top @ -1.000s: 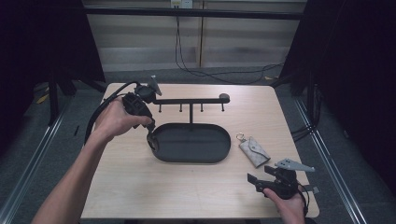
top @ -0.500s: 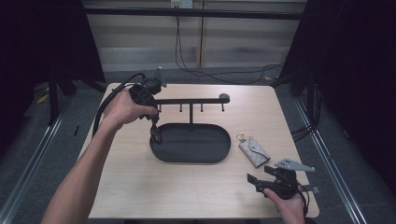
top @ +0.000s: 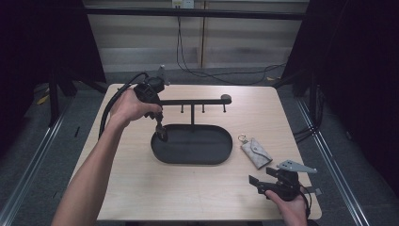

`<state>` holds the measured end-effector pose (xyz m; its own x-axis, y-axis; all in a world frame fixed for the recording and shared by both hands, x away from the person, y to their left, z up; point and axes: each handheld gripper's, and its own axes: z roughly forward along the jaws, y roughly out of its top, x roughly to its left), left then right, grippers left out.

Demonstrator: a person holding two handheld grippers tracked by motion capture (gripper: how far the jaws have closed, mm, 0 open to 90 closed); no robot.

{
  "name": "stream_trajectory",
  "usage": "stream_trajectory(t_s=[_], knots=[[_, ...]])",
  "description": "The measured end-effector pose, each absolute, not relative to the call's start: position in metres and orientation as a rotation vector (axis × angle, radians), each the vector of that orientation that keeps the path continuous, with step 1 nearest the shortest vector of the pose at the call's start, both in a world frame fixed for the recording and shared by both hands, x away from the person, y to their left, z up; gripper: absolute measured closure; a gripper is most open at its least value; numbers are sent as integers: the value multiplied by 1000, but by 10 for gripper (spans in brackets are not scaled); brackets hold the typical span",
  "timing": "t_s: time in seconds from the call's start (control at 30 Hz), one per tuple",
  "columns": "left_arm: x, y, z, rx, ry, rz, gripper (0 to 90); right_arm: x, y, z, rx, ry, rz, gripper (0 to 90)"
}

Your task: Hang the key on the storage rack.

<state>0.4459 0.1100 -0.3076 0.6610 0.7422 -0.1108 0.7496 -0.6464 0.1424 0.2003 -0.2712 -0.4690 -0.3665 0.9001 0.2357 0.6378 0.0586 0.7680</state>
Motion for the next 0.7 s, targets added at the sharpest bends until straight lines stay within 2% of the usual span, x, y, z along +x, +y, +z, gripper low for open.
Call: stream_trajectory(t_s=[0.7], knots=[[458,98,-310,2696,1297,-39,705,200,-271,-469,1547,2040,1215,173]])
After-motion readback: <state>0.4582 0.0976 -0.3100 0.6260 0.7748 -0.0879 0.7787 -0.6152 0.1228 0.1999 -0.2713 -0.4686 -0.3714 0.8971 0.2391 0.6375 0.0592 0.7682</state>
